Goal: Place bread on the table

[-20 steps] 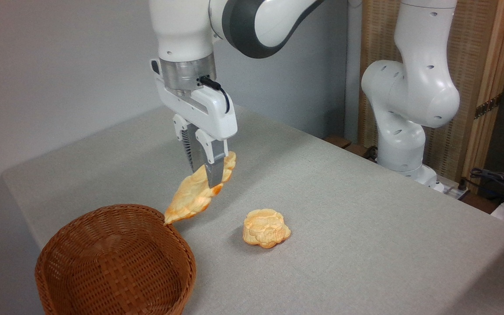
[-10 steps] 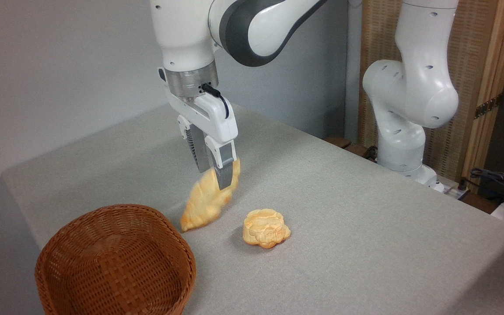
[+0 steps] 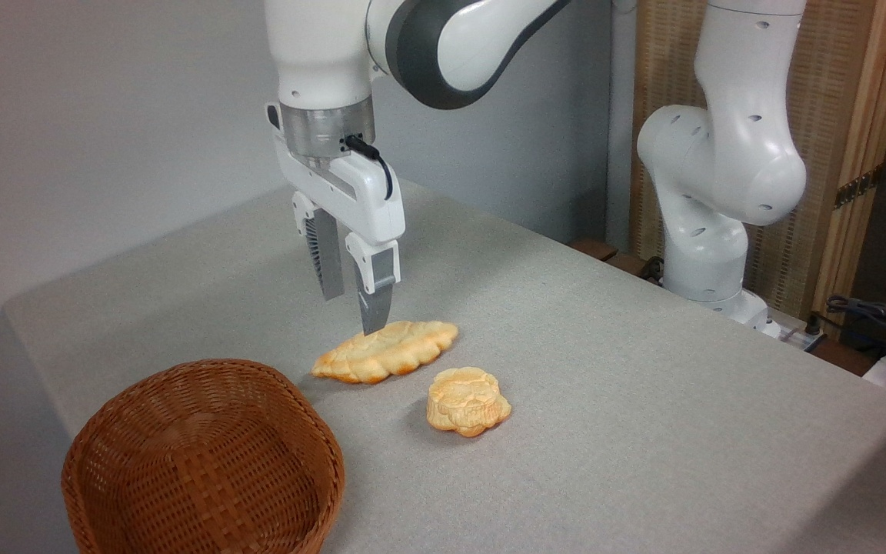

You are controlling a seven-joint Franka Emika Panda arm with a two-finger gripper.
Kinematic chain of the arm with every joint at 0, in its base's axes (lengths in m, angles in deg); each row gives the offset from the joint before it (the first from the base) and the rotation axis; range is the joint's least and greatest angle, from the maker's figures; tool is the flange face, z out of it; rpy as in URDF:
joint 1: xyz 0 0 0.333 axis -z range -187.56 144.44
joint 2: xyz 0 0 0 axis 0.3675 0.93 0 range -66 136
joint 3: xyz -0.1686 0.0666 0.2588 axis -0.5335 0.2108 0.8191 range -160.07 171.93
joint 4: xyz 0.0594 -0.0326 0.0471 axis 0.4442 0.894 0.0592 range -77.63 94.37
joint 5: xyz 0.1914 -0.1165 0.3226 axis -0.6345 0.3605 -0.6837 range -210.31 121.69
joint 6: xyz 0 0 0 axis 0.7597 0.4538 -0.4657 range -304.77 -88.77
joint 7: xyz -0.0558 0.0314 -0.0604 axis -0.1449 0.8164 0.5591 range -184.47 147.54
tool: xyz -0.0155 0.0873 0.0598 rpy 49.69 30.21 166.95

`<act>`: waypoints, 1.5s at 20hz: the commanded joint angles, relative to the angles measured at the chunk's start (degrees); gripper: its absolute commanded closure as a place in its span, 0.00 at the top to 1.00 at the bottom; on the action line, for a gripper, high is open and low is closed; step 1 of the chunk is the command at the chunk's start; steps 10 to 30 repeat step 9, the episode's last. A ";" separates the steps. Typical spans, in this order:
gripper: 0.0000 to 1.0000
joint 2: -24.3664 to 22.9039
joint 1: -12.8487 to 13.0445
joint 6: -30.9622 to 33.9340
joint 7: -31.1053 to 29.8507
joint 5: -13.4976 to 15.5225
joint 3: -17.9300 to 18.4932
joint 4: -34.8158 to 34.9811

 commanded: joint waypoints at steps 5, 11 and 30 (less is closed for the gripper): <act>1.00 0.65 -0.66 0.77 -0.15 -0.28 4.53 -5.22; 1.00 0.74 -0.66 0.78 -0.06 -0.28 5.15 -5.40; 1.00 0.74 -0.66 0.78 -0.06 -0.28 5.15 -5.40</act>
